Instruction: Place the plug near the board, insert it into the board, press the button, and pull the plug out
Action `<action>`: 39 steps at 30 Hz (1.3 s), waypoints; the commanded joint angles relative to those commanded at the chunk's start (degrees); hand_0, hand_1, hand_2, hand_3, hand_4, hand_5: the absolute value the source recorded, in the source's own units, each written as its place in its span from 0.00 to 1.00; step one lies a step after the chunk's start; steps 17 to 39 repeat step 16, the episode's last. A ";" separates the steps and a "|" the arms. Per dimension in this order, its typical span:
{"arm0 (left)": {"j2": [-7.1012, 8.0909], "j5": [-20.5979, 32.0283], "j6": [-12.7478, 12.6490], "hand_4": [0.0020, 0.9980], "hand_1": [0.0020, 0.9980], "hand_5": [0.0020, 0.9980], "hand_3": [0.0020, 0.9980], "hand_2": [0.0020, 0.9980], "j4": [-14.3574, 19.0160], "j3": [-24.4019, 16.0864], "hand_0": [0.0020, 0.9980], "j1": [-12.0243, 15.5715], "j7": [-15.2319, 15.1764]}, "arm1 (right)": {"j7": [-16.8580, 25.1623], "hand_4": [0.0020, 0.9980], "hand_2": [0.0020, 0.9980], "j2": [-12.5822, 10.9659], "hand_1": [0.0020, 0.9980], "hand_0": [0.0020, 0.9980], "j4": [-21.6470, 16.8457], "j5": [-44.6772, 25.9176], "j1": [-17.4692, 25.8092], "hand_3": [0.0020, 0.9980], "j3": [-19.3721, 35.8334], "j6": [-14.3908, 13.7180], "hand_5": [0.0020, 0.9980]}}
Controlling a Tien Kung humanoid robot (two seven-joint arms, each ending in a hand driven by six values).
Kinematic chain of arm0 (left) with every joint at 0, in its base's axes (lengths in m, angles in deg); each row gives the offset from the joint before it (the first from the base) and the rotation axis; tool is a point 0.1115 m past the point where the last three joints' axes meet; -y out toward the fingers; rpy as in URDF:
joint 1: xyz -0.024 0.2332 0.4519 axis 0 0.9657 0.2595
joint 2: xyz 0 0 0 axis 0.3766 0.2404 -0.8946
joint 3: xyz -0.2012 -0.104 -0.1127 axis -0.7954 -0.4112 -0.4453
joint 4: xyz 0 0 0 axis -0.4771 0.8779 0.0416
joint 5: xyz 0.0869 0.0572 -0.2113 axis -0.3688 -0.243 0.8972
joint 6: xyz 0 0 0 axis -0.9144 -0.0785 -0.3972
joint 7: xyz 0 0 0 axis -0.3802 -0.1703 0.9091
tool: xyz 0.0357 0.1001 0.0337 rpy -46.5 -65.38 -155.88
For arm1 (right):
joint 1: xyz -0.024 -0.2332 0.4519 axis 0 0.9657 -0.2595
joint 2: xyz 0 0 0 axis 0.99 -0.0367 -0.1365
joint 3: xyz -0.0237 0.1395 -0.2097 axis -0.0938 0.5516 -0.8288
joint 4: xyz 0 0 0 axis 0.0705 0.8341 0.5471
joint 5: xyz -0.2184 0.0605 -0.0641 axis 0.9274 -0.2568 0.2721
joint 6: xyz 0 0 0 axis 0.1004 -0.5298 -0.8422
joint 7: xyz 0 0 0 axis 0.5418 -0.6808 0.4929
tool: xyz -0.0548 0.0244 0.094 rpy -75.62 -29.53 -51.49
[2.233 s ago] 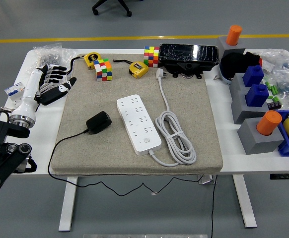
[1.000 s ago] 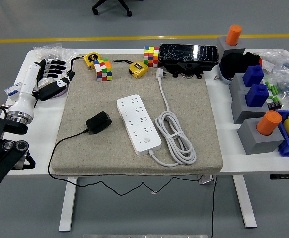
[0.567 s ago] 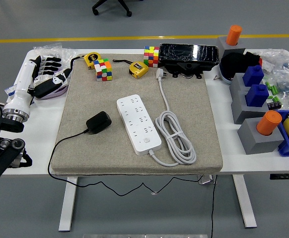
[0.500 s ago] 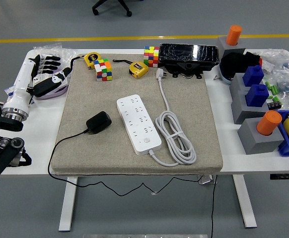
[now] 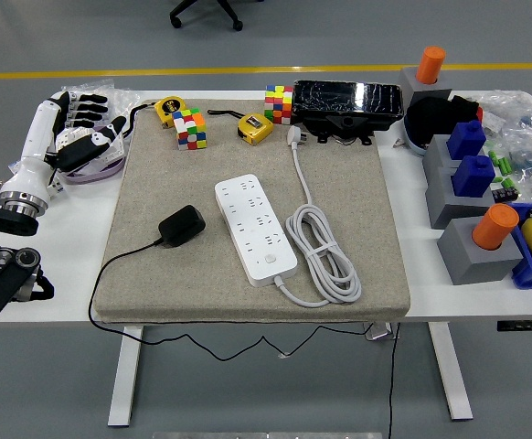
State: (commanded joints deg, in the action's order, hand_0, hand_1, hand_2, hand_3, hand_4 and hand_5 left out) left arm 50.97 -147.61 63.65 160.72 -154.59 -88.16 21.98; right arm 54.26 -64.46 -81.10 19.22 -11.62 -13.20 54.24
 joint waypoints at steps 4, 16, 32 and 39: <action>-0.08 -0.06 0.16 0.84 0.63 0.41 0.62 0.63 0.01 0.95 0.58 0.23 0.28 | -0.01 0.89 0.62 0.00 0.63 0.54 -0.03 0.01 0.54 0.55 0.39 -0.07 0.41; -0.16 -0.04 0.98 0.84 0.62 0.41 0.62 0.63 0.07 5.00 0.58 0.02 1.37 | -0.02 0.89 0.62 0.36 0.63 0.54 0.27 -0.49 0.91 0.55 0.59 -0.09 0.41; -0.16 -0.04 0.98 0.84 0.62 0.41 0.62 0.63 0.07 5.00 0.58 0.02 1.37 | -0.02 0.89 0.62 0.36 0.63 0.54 0.27 -0.49 0.91 0.55 0.59 -0.09 0.41; -0.16 -0.04 0.98 0.84 0.62 0.41 0.62 0.63 0.07 5.00 0.58 0.02 1.37 | -0.02 0.89 0.62 0.36 0.63 0.54 0.27 -0.49 0.91 0.55 0.59 -0.09 0.41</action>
